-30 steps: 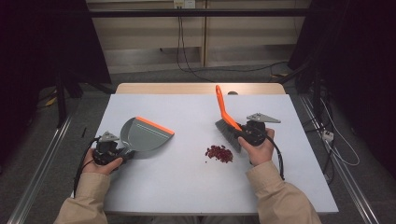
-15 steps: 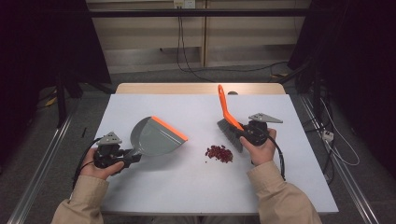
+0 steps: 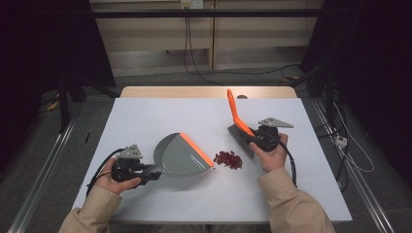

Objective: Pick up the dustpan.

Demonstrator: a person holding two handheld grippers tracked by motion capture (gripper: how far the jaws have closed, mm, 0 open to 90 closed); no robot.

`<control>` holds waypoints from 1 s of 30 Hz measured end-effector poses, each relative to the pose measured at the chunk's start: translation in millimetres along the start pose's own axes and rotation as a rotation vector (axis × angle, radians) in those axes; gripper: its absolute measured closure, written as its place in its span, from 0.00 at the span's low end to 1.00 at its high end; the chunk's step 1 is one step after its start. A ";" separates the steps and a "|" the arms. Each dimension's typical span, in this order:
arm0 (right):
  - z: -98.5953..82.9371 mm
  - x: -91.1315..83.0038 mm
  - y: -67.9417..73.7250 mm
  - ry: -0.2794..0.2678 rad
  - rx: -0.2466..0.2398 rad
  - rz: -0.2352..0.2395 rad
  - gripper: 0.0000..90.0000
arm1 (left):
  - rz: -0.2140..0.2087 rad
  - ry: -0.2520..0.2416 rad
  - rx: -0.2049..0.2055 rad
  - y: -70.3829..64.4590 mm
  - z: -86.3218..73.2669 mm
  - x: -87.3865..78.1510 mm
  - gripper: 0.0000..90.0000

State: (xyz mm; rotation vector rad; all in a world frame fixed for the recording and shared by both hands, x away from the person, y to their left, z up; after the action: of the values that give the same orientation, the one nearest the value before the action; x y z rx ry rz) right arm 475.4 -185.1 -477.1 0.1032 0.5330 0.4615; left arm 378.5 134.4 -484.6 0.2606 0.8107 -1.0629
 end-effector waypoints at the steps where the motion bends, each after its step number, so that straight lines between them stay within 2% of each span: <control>1: -0.3 0.0 -0.2 0.002 -0.003 -0.001 0.79 | 0.007 0.006 0.002 -1.2 -0.2 1.2 0.70; 2: -0.7 0.1 -0.4 0.003 -0.009 -0.001 0.79 | -0.012 0.008 0.009 -3.7 -0.5 2.7 0.70; 9: -5.8 -0.5 -2.1 0.022 -0.039 -0.012 0.79 | -0.047 0.046 0.049 -16.3 -5.3 9.1 0.70; 11: -9.2 0.1 -2.0 0.038 -0.059 -0.023 0.79 | -0.054 0.057 0.068 -20.1 -6.4 9.5 0.70; 12: -11.6 0.6 -1.6 0.050 -0.069 -0.026 0.79 | -0.041 0.065 0.074 -20.6 -6.9 9.0 0.70; 13: -13.0 1.0 -1.2 0.057 -0.070 -0.025 0.79 | -0.065 0.065 0.085 -23.8 -7.4 8.9 0.70; 16: -16.5 2.4 -0.3 0.079 -0.096 -0.033 0.79 | -0.078 0.079 0.093 -27.8 -10.0 9.2 0.70; 19: -16.8 2.4 1.7 0.091 -0.092 -0.029 0.78 | -0.067 0.101 0.106 -27.4 -12.5 10.4 0.70; 21: -16.2 1.9 3.7 0.092 -0.094 -0.022 0.76 | -0.082 0.086 0.097 -28.2 -11.3 10.9 0.70; 23: -14.4 1.4 5.1 0.093 -0.086 -0.018 0.71 | -0.084 0.083 0.101 -27.5 -11.2 11.0 0.70; 24: -13.3 1.1 6.1 0.097 -0.082 -0.014 0.71 | -0.084 0.093 0.116 -26.5 -12.1 10.7 0.70; 26: -10.2 1.3 6.7 0.100 -0.086 -0.023 0.68 | -0.082 0.088 0.111 -27.0 -11.7 10.8 0.70; 29: -9.8 2.6 5.6 0.128 -0.099 -0.041 0.71 | -0.082 0.107 0.131 -26.3 -12.9 10.5 0.70; 30: -11.2 3.0 5.3 0.142 -0.095 -0.044 0.77 | -0.080 0.093 0.122 -27.6 -11.9 12.2 0.69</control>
State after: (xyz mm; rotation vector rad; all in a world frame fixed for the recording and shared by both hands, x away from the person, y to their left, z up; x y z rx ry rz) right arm 469.8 -179.3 -487.0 -0.0329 0.6506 0.4526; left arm 352.3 119.4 -496.4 0.3854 0.8463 -1.1846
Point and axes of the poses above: each handheld gripper's, and its own axes: x roughly forward along the jaws, z roughly out of its top, y roughly to its left, the point moved 10 cm from there along x, roughly forward along the jaws, and after that the axes turned 1 degree about x, right-handed, at the moved point
